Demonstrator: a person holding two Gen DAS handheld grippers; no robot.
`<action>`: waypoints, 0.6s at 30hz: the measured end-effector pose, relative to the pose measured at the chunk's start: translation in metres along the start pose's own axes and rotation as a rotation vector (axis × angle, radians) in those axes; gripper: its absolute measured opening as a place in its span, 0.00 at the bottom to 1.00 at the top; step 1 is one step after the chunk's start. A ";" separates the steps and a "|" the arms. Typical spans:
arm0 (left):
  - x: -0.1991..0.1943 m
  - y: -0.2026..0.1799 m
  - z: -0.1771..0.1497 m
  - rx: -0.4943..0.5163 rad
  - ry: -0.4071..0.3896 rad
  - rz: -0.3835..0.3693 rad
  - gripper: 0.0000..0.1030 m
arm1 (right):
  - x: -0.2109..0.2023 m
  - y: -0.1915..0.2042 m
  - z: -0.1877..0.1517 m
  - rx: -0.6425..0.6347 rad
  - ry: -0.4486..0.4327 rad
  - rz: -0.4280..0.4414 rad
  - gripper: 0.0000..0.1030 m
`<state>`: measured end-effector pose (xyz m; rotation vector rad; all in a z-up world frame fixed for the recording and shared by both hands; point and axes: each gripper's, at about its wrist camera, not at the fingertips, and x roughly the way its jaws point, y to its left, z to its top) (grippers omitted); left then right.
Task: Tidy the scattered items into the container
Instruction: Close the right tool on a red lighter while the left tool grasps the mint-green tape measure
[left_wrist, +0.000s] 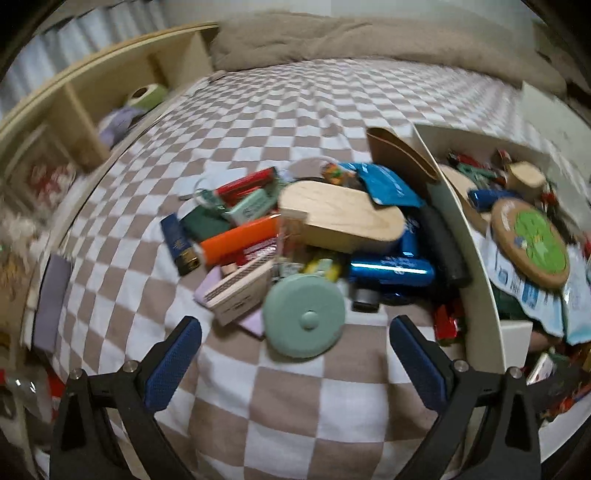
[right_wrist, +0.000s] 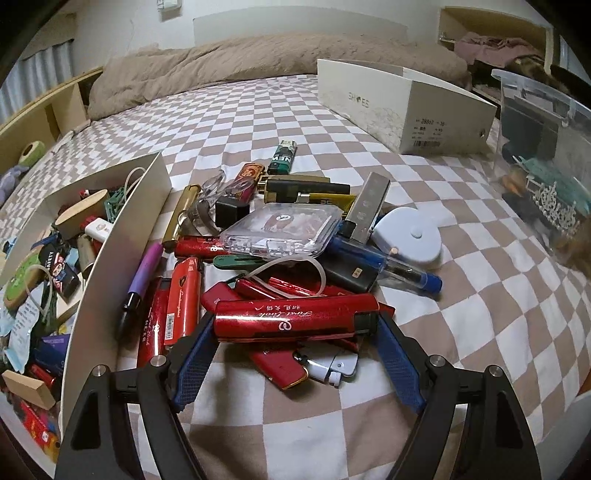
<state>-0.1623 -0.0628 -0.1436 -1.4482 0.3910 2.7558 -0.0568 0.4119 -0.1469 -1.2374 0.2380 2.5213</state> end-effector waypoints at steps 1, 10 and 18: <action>0.005 -0.003 0.001 0.018 0.016 0.003 0.86 | 0.000 0.000 0.000 -0.002 0.000 -0.001 0.81; 0.012 0.003 -0.002 -0.031 0.071 -0.001 0.52 | 0.000 -0.001 0.000 -0.010 -0.003 -0.005 0.81; 0.005 0.013 -0.010 -0.121 0.058 -0.061 0.48 | -0.001 0.000 0.000 -0.003 -0.011 -0.006 0.81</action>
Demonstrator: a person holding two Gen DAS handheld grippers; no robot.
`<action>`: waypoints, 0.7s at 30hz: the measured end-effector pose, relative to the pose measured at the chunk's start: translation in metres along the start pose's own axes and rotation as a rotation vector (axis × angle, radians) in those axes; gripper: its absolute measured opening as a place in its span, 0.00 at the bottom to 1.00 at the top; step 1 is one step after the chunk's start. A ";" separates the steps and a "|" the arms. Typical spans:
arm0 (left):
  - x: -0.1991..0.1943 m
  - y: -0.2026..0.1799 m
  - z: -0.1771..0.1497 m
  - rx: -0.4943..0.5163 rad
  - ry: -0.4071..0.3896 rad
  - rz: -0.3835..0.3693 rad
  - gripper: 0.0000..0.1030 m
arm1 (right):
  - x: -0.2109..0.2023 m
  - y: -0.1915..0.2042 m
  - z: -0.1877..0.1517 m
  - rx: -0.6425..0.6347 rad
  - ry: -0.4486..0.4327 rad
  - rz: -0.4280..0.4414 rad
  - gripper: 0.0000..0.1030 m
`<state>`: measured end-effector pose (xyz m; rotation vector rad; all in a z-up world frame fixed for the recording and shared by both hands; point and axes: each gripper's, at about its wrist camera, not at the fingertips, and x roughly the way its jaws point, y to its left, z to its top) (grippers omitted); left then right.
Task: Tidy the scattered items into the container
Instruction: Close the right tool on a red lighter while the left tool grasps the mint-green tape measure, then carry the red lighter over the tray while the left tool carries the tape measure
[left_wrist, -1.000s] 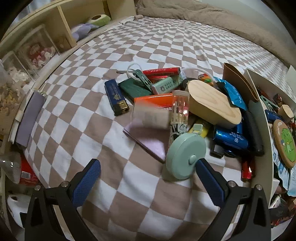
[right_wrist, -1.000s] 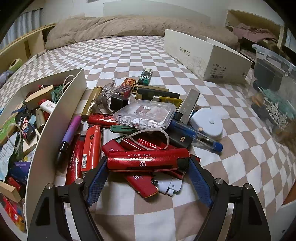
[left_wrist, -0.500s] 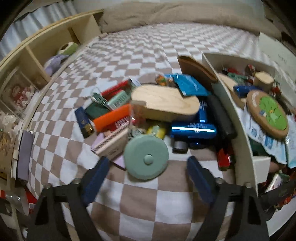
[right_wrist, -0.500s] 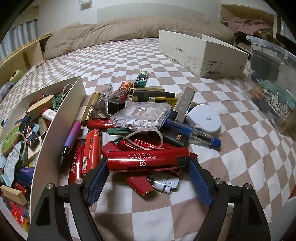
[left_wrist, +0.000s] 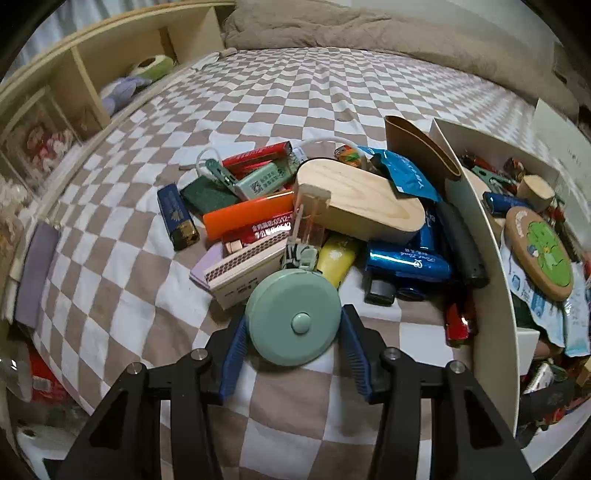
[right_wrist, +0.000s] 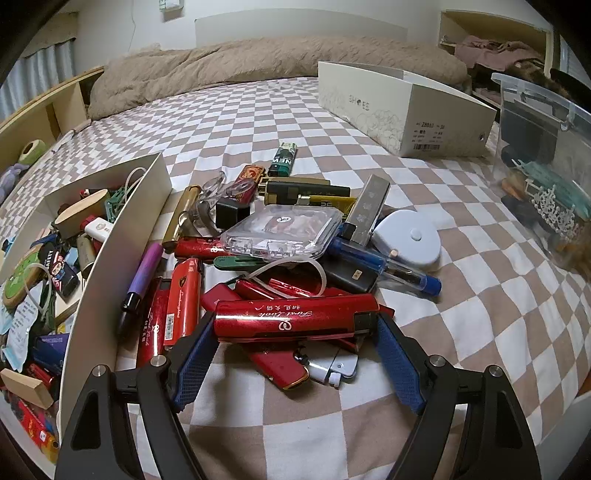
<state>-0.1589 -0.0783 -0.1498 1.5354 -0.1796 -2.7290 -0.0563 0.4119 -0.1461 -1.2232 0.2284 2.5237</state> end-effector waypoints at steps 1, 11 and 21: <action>-0.001 0.003 -0.001 -0.012 -0.001 -0.011 0.48 | 0.000 0.000 0.000 0.002 -0.002 -0.001 0.81; -0.020 0.014 -0.004 -0.070 -0.044 -0.075 0.48 | -0.025 -0.017 0.002 0.115 -0.057 0.051 0.81; -0.043 0.004 -0.015 -0.081 -0.070 -0.157 0.48 | -0.051 -0.016 -0.019 0.209 -0.036 0.148 0.81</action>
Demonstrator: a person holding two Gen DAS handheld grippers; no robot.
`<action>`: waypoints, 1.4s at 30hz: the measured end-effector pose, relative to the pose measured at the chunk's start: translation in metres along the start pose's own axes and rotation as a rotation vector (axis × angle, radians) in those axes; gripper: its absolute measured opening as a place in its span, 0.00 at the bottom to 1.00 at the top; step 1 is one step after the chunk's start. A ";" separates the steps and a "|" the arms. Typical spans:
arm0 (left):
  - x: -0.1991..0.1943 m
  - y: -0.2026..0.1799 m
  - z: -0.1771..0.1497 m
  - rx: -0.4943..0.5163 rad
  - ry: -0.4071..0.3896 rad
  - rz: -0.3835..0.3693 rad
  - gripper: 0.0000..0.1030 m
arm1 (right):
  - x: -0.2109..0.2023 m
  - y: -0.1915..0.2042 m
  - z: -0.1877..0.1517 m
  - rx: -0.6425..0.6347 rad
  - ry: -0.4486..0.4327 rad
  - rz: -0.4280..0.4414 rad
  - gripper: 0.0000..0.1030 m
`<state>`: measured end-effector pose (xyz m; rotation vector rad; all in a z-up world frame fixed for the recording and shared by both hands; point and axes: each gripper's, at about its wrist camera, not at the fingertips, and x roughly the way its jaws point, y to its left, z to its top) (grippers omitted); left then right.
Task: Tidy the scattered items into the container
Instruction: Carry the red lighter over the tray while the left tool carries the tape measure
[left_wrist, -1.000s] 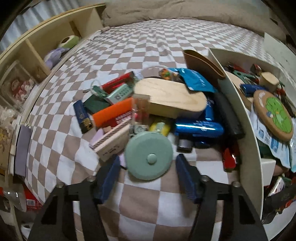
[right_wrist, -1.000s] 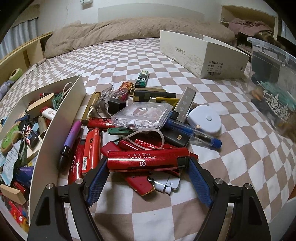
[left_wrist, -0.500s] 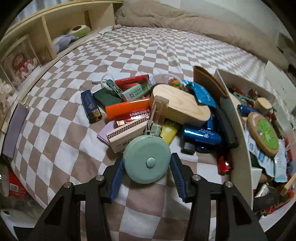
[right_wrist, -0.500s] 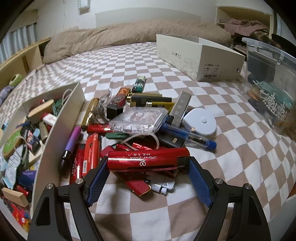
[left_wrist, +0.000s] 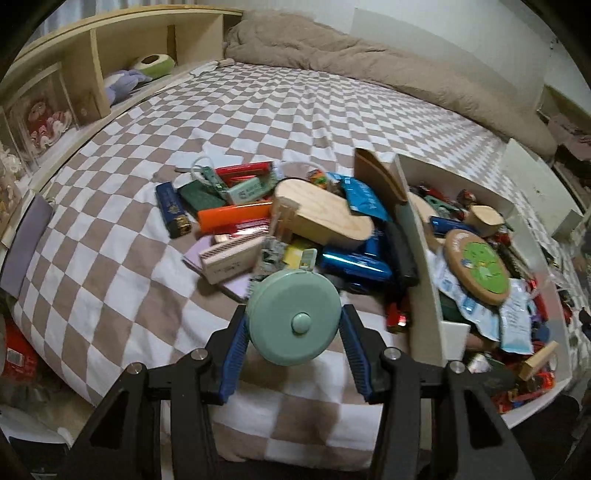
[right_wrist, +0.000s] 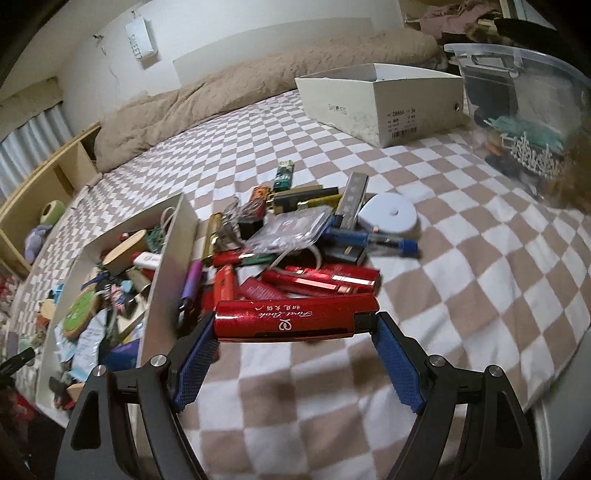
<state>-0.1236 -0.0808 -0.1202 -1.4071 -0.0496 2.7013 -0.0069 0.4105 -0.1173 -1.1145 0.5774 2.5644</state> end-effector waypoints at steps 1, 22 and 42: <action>-0.002 -0.004 -0.001 0.005 -0.002 -0.012 0.48 | -0.003 0.002 -0.002 0.004 0.001 0.009 0.81; -0.019 -0.093 -0.014 0.091 -0.003 -0.258 0.48 | -0.019 0.100 -0.011 -0.177 0.033 0.162 0.81; -0.009 -0.111 -0.014 0.119 0.025 -0.316 0.48 | 0.011 0.172 -0.018 -0.337 0.079 0.189 0.94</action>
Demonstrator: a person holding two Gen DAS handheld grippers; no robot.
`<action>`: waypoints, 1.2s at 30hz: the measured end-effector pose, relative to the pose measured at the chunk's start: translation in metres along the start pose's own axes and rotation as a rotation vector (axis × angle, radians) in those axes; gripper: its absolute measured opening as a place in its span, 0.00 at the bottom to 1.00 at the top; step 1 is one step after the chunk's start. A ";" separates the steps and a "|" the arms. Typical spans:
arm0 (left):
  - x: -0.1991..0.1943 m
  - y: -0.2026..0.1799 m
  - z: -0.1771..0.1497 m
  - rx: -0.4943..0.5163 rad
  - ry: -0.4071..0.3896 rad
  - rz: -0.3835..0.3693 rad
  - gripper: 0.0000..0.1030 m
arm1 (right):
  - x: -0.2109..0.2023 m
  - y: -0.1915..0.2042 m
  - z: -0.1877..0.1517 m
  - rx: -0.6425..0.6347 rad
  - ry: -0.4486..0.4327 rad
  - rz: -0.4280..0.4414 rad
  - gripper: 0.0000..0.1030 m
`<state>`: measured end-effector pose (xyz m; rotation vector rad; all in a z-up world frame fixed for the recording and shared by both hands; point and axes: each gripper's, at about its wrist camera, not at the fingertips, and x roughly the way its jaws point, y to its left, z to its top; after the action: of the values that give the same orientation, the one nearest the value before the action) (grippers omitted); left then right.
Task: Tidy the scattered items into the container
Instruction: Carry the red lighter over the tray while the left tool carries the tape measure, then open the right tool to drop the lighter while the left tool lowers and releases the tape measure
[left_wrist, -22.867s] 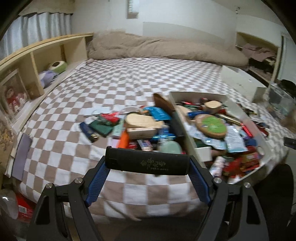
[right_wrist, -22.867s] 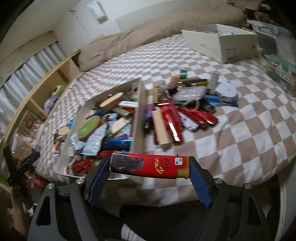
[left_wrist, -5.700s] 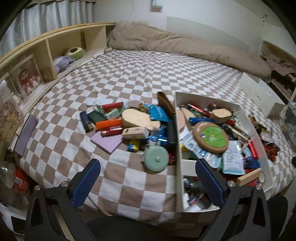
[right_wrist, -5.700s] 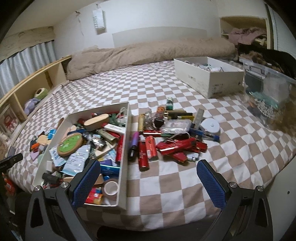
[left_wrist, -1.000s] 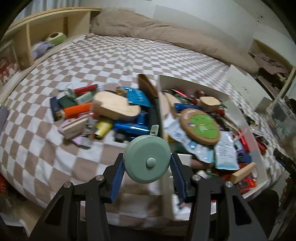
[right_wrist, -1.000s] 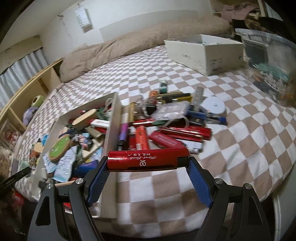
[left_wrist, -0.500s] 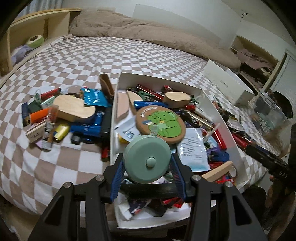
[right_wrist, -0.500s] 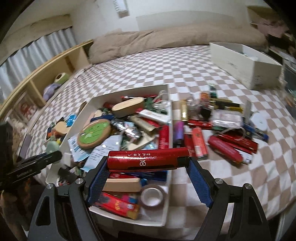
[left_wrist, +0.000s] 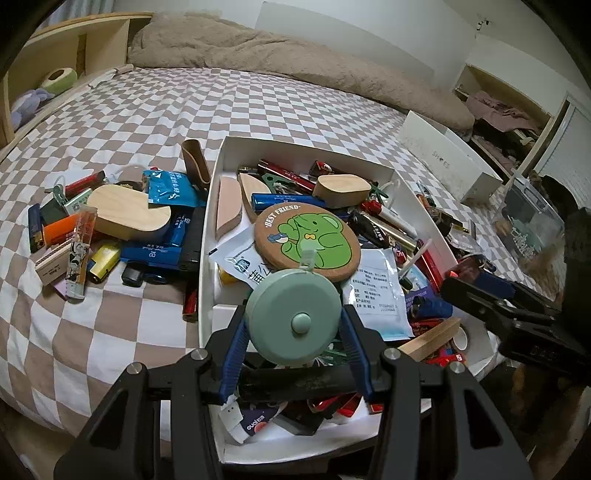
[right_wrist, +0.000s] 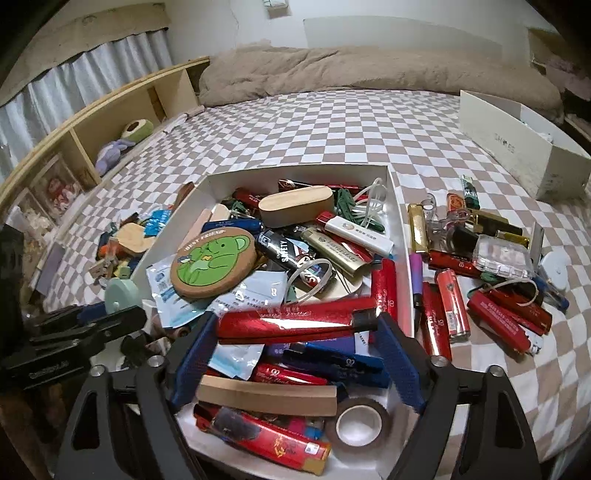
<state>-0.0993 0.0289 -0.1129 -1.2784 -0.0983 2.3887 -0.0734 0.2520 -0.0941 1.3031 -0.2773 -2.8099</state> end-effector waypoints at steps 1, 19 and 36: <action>0.000 0.000 0.000 -0.002 0.000 -0.002 0.48 | -0.001 0.002 -0.001 -0.019 -0.013 -0.019 0.98; 0.016 -0.018 0.011 -0.003 0.007 -0.048 0.48 | -0.023 -0.016 -0.020 0.058 -0.020 0.004 1.00; 0.031 -0.032 -0.007 0.100 0.062 0.042 0.48 | -0.029 -0.028 -0.032 0.103 -0.022 0.027 1.00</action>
<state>-0.0985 0.0695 -0.1327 -1.3191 0.0660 2.3545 -0.0288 0.2777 -0.0977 1.2778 -0.4419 -2.8238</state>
